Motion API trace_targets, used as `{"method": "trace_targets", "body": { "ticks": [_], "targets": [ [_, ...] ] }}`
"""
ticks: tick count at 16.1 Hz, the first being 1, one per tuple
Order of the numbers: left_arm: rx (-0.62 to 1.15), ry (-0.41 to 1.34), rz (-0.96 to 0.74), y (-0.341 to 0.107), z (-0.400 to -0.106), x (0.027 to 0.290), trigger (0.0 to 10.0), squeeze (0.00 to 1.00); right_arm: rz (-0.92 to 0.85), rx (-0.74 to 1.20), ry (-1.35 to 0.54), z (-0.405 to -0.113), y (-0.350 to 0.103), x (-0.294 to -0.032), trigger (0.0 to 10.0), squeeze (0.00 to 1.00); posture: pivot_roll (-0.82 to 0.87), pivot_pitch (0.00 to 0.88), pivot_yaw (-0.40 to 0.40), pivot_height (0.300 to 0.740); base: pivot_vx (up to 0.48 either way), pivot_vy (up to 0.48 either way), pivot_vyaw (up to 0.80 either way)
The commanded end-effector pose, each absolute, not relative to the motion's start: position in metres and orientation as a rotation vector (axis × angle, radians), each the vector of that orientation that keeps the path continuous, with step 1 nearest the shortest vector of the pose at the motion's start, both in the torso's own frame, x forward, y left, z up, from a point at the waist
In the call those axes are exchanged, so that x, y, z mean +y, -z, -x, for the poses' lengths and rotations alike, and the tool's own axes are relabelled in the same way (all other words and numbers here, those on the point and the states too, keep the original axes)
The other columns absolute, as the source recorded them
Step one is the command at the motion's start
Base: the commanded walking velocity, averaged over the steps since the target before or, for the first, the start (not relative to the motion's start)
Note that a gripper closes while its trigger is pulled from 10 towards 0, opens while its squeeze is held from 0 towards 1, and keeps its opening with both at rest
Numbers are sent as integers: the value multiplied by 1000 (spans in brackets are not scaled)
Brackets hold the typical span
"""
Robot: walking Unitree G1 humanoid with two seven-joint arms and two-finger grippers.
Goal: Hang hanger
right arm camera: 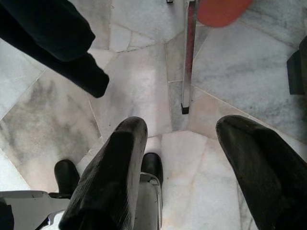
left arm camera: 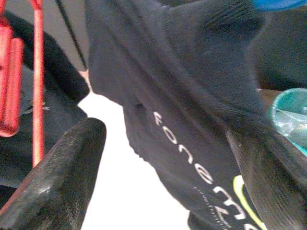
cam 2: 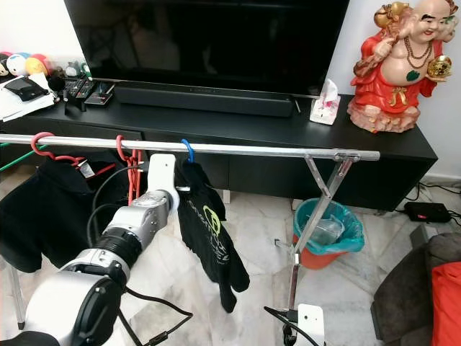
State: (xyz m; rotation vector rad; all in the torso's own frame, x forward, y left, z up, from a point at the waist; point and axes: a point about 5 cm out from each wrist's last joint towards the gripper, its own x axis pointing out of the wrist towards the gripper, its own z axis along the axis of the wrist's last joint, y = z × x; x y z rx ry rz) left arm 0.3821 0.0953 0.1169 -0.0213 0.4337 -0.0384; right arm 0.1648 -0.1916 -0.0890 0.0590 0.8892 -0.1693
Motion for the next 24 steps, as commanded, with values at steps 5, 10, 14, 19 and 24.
{"method": "trace_targets", "body": {
  "ticks": [5,10,14,19,24],
  "targets": [
    [428,4,-16,-115,-383,110,10000,0,-65,900,170,-163,90,-191,10000,0,-147,0,-15,740,0,0,0],
    [420,220,-42,-126,-382,90,10000,0,-59,902,166,-163,90,-192,10000,0,-143,0,-21,740,0,0,0],
    [436,254,9,-125,-382,75,10000,0,-59,901,169,-163,90,-193,10000,0,-151,0,-20,740,0,0,0],
    [412,257,94,-124,-381,67,10000,0,-60,903,171,-163,90,-192,10000,0,-146,0,-19,740,0,0,0],
    [493,131,318,-115,-379,63,10000,0,-58,904,170,-163,90,-193,10000,0,-139,0,-13,740,0,0,0]
  ]
}}
